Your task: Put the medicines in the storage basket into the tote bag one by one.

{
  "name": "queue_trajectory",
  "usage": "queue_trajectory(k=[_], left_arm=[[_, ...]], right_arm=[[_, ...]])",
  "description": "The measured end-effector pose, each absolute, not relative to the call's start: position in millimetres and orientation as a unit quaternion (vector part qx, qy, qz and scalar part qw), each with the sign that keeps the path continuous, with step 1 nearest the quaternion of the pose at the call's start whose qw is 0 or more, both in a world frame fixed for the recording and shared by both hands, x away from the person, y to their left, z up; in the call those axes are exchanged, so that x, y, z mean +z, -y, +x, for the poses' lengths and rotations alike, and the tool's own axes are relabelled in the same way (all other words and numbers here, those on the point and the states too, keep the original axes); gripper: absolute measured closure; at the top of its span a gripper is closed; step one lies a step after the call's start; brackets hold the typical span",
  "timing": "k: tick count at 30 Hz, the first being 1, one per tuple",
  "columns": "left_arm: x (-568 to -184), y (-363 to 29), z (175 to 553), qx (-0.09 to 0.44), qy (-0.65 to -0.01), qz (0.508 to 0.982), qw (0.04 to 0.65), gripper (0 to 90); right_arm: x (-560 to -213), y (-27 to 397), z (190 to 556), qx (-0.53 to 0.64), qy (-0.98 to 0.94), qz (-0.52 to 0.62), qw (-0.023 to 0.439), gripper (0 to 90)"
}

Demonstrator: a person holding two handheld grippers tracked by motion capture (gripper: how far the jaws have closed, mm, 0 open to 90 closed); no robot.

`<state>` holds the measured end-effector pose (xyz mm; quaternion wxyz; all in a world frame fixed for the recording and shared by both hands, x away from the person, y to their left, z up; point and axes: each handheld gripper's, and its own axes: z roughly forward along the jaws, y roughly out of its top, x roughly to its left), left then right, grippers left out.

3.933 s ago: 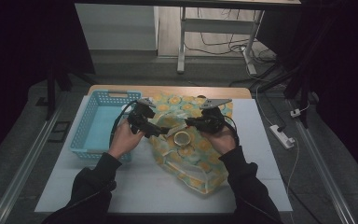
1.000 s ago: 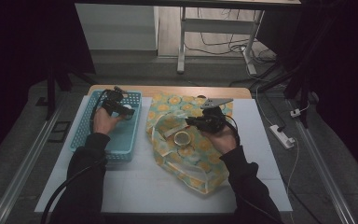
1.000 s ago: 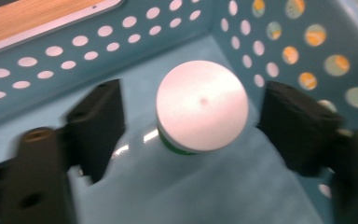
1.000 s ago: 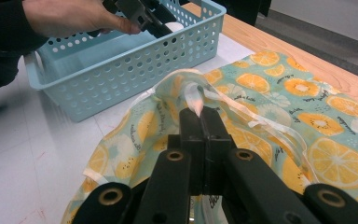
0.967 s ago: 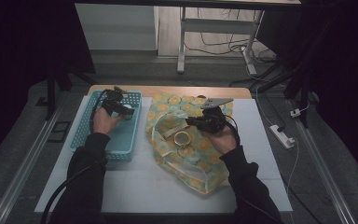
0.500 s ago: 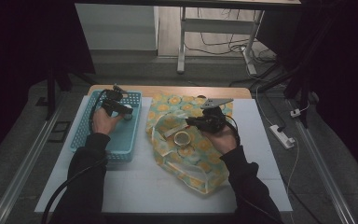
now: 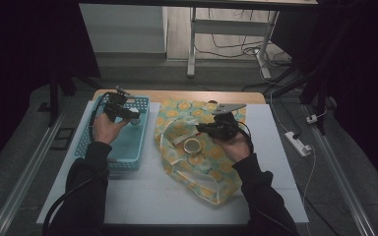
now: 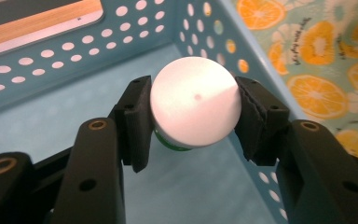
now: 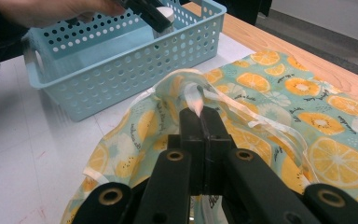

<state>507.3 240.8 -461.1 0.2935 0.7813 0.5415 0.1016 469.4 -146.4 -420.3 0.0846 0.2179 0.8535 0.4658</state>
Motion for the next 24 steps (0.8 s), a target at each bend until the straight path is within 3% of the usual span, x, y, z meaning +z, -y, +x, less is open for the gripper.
queue_trajectory(k=[24], left_arm=[[-437, -244, 473, 0.093, -0.501, 0.793, 0.332, 50.0]], right_arm=[[-420, 147, 469, 0.466, -0.853, 0.218, 0.087, 90.0]])
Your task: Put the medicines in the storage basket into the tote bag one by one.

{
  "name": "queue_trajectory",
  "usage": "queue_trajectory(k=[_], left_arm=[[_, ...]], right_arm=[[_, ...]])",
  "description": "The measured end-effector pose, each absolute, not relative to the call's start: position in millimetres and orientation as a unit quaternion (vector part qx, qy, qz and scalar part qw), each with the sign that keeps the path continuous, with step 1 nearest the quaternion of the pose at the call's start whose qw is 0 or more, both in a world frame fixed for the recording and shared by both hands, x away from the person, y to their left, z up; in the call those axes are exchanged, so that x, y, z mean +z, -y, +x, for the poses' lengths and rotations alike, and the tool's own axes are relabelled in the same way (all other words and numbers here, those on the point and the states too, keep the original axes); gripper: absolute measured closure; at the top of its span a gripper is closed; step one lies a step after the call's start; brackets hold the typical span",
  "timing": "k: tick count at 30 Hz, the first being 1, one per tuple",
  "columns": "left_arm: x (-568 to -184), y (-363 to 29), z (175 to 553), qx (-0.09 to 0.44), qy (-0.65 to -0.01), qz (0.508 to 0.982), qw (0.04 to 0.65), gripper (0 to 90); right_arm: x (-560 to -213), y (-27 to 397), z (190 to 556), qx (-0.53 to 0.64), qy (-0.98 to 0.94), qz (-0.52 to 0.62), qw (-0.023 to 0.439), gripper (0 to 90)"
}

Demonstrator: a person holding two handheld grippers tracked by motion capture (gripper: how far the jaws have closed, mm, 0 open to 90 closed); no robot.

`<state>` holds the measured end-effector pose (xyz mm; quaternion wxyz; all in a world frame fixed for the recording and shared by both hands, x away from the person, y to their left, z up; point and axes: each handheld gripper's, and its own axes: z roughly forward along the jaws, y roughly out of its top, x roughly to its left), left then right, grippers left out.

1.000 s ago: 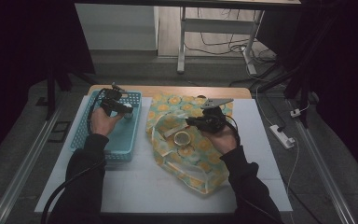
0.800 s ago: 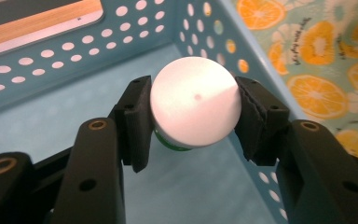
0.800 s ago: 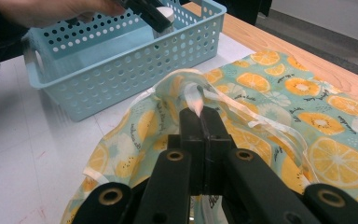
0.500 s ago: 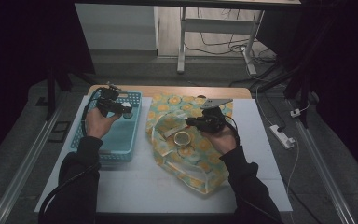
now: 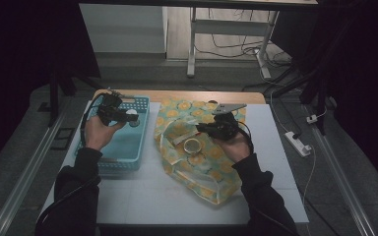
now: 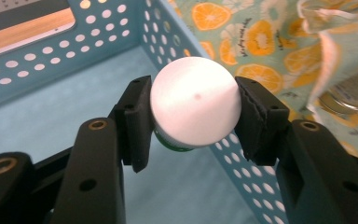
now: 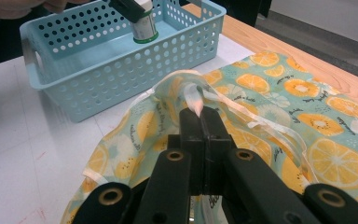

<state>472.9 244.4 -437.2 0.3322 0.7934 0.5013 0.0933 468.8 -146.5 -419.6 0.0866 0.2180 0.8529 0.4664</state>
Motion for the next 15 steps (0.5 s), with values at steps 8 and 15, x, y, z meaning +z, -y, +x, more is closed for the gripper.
queue_trajectory(k=[8, 15], left_arm=[[-428, -243, 457, 0.090, -0.483, 0.799, 0.347, 50.0], [-420, -236, 443, 0.089, -0.460, 0.805, 0.363, 50.0]], right_arm=[[-420, 146, 469, 0.467, -0.853, 0.218, 0.087, 90.0], [-420, 146, 468, 0.466, -0.853, 0.217, 0.087, 90.0]])
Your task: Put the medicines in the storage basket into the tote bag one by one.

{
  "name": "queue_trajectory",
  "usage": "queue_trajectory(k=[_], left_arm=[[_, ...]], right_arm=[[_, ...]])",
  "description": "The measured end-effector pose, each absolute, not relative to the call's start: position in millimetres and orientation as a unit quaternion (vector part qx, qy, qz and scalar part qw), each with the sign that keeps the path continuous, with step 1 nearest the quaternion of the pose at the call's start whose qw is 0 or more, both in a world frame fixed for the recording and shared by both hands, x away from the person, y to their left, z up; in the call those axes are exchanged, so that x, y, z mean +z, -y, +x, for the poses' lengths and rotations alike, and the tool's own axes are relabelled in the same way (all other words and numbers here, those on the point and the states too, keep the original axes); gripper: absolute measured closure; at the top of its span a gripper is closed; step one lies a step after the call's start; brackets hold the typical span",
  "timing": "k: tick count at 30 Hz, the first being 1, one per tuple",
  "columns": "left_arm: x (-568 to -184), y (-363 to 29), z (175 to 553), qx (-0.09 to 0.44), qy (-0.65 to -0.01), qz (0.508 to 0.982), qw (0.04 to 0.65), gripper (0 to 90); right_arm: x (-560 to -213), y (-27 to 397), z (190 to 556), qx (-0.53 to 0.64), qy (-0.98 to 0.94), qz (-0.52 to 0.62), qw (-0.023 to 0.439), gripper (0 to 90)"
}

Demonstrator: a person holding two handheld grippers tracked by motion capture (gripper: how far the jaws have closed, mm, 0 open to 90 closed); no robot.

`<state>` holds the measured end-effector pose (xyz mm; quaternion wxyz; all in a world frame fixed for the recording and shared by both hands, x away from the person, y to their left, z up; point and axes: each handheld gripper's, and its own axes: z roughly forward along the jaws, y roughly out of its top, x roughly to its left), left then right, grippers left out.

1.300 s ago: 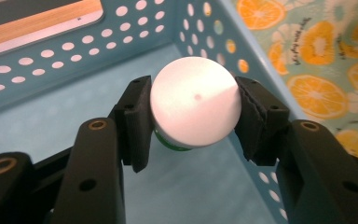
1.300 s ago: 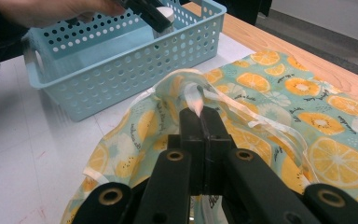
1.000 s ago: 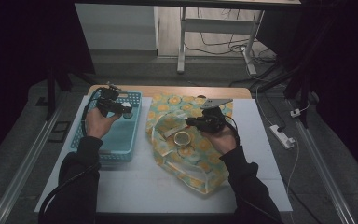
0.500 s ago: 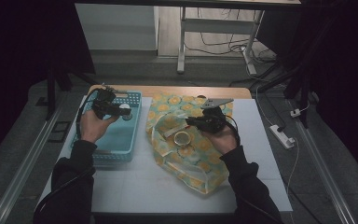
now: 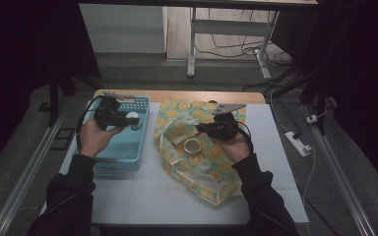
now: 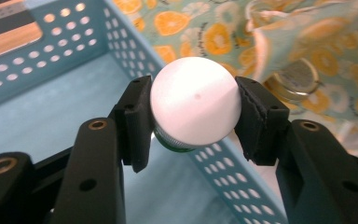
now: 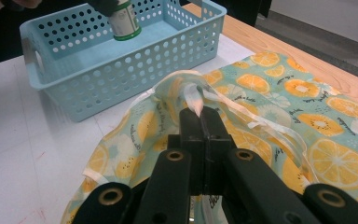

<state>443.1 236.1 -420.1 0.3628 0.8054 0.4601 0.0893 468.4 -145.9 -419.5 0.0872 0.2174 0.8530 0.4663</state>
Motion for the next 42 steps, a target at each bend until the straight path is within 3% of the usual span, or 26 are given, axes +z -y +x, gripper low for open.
queue_trajectory(k=[17, 42], left_arm=[[-412, -208, 423, 0.073, -0.413, 0.823, 0.382, 50.0], [-421, -132, 423, 0.040, -0.337, 0.860, 0.380, 49.9]], right_arm=[[-419, 147, 468, 0.467, -0.852, 0.218, 0.089, 90.0], [-418, 147, 467, 0.470, -0.851, 0.217, 0.091, 90.0]])
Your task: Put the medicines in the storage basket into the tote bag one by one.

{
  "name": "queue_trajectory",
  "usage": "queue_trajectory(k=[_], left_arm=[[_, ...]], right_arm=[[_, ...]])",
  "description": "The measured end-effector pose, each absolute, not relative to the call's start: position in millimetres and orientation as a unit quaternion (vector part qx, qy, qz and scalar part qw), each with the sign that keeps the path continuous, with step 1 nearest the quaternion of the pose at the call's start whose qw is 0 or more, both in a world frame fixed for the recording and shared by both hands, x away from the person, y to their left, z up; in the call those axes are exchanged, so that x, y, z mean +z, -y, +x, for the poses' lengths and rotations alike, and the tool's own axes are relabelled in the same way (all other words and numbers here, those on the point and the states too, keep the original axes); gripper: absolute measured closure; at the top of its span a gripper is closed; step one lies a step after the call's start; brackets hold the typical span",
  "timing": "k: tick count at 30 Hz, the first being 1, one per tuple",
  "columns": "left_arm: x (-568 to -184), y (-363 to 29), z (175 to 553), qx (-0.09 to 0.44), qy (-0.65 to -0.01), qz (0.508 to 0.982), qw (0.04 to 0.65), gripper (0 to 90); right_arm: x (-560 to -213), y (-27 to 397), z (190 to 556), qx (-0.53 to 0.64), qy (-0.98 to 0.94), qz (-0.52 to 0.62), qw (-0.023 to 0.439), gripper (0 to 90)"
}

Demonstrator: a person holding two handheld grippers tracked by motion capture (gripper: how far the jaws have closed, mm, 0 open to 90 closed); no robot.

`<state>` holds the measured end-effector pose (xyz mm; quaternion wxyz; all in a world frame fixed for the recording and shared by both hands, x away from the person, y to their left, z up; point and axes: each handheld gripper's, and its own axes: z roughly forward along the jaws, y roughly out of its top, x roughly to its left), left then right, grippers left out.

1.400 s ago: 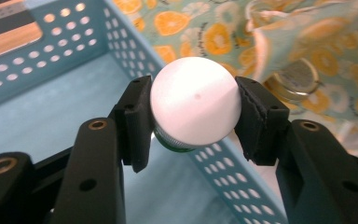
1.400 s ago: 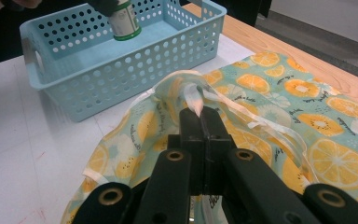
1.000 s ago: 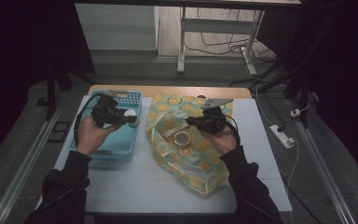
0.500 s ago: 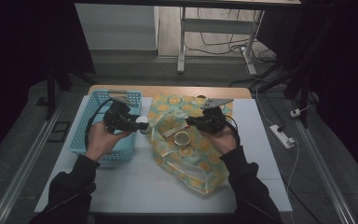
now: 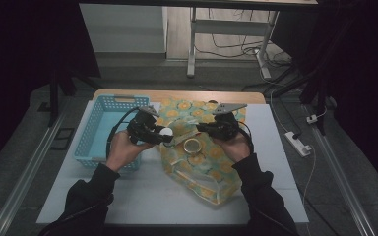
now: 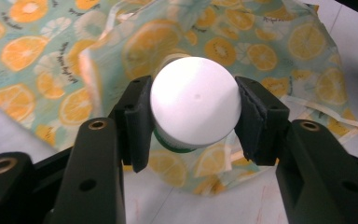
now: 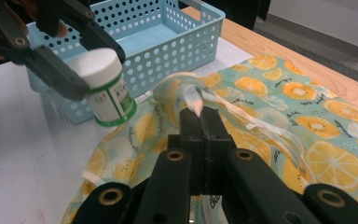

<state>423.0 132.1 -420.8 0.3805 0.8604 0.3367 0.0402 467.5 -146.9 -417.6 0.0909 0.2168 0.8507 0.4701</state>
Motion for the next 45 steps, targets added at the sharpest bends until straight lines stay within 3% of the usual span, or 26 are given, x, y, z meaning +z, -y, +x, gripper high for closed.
queue_trajectory(k=[23, 45], left_arm=[[-441, -73, 446, 0.030, -0.306, 0.880, 0.362, 49.9], [-467, -53, 475, 0.051, -0.324, 0.878, 0.349, 49.8]], right_arm=[[-416, 148, 467, 0.473, -0.849, 0.216, 0.093, 90.0], [-418, 147, 468, 0.469, -0.851, 0.216, 0.093, 90.0]])
